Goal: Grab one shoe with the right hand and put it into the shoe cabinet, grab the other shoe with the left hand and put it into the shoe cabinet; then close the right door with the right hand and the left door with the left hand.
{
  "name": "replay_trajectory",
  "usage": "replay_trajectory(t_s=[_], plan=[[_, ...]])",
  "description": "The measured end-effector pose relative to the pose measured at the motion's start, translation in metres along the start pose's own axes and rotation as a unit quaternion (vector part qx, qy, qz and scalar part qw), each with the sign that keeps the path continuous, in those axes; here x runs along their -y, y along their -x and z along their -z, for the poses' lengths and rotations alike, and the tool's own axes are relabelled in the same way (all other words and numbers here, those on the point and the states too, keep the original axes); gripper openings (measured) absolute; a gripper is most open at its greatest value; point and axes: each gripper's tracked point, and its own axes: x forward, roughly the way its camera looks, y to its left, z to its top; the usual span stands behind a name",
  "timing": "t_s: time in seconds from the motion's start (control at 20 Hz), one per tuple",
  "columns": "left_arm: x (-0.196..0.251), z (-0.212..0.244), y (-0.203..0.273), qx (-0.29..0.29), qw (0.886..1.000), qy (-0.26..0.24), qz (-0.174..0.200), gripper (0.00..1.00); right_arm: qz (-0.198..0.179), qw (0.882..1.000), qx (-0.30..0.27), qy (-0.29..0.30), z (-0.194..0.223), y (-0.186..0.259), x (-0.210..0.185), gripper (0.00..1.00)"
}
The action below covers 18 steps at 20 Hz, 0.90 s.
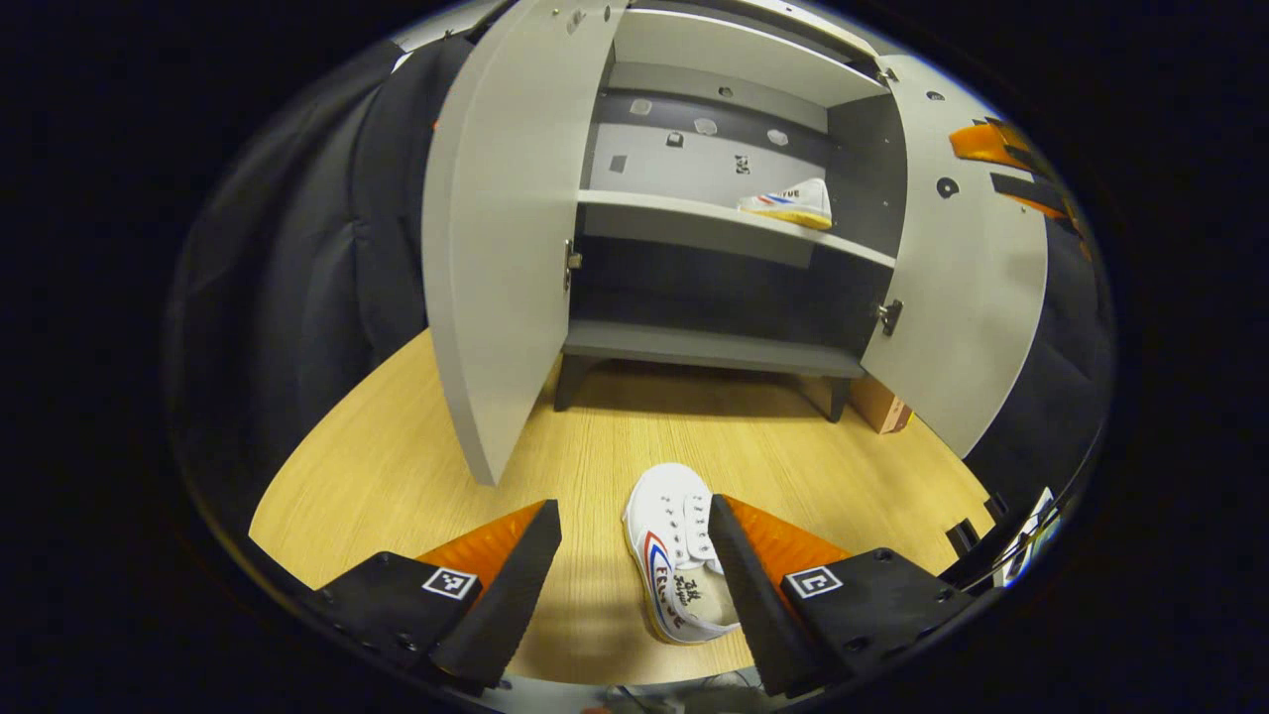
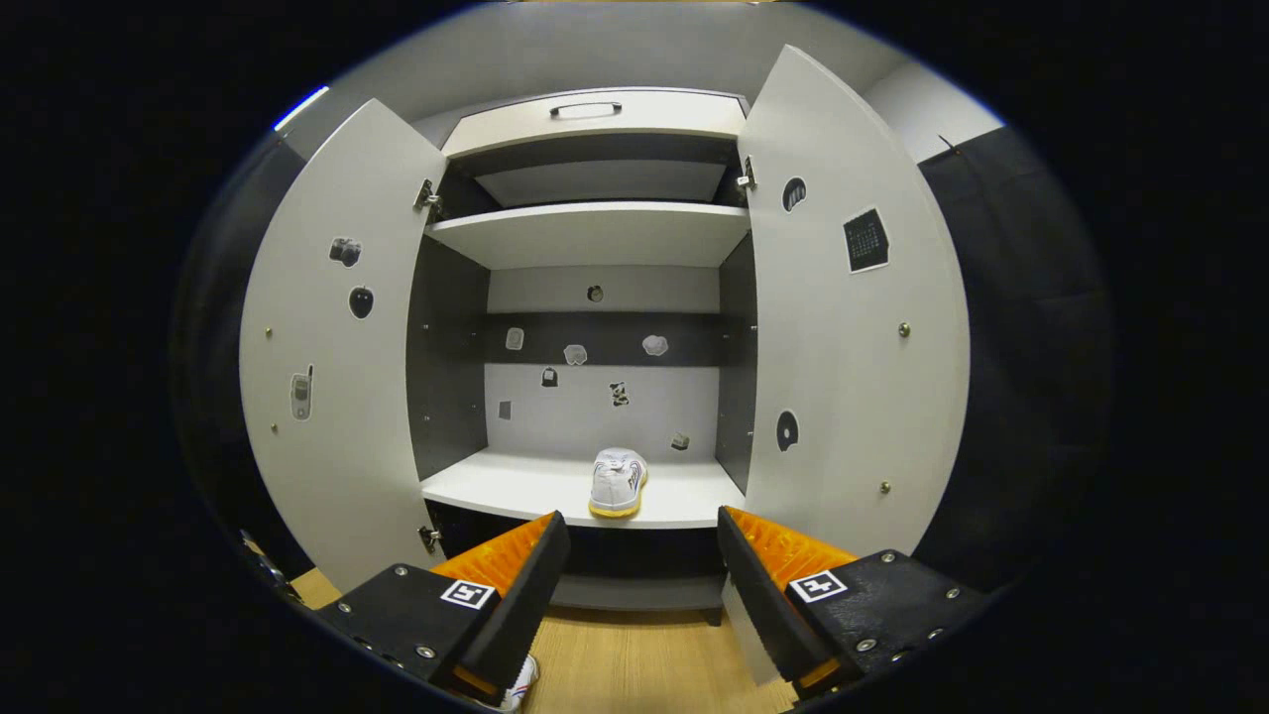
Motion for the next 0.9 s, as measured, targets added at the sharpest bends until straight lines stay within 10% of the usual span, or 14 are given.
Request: replay_trajectory(t_s=[0.9], plan=[[0.005, 0.091, -0.074, -0.162, 0.987, -0.007, 0.019, 0.97, 0.014, 0.999, -0.030, -0.008, 0.035, 0.035, 0.031, 0.93]])
